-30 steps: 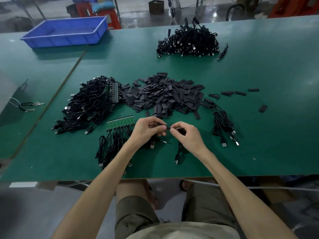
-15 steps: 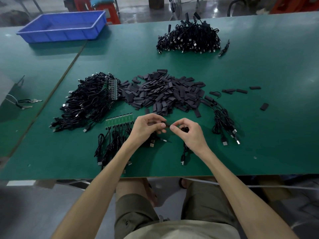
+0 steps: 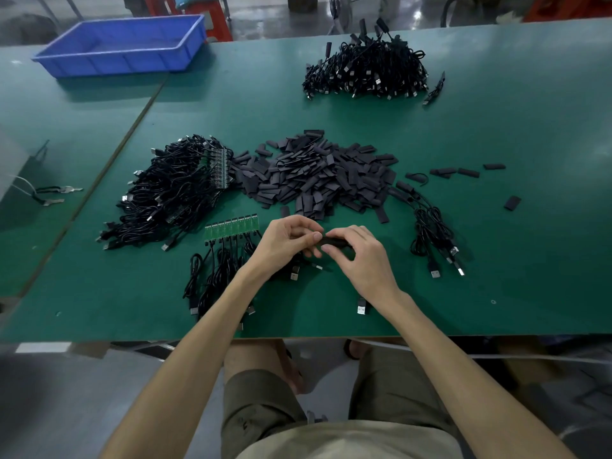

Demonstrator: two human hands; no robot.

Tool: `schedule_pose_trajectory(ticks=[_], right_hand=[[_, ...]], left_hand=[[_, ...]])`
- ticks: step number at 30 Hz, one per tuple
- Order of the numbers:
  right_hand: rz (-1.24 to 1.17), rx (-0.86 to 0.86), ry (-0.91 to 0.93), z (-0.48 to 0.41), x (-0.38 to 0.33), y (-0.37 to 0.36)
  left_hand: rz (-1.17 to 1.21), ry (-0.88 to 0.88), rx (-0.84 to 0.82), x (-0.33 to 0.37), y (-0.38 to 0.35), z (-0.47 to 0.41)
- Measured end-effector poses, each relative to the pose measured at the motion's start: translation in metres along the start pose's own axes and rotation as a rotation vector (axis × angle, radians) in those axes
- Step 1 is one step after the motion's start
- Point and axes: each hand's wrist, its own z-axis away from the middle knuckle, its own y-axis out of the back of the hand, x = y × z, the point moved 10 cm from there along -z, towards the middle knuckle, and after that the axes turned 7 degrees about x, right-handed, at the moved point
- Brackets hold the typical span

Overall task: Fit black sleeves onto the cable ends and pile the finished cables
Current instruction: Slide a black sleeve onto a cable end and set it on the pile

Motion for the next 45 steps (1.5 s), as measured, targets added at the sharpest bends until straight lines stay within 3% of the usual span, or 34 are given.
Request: schedule_pose_trajectory(ticks=[4, 30, 45], right_hand=[[0.073, 0.001, 0.074, 0.002, -0.011, 0.000], [-0.119, 0.034, -0.050, 0.000, 0.000, 0.007], [-0.165, 0.044, -0.040, 0.001, 0.000, 0.008]], left_hand=[[-0.023, -0.001, -0.021, 0.001, -0.002, 0.000], [0.003, -0.047, -0.088, 0.006, -0.011, 0.000], [0.023, 0.037, -0.158, 0.002, -0.012, -0.003]])
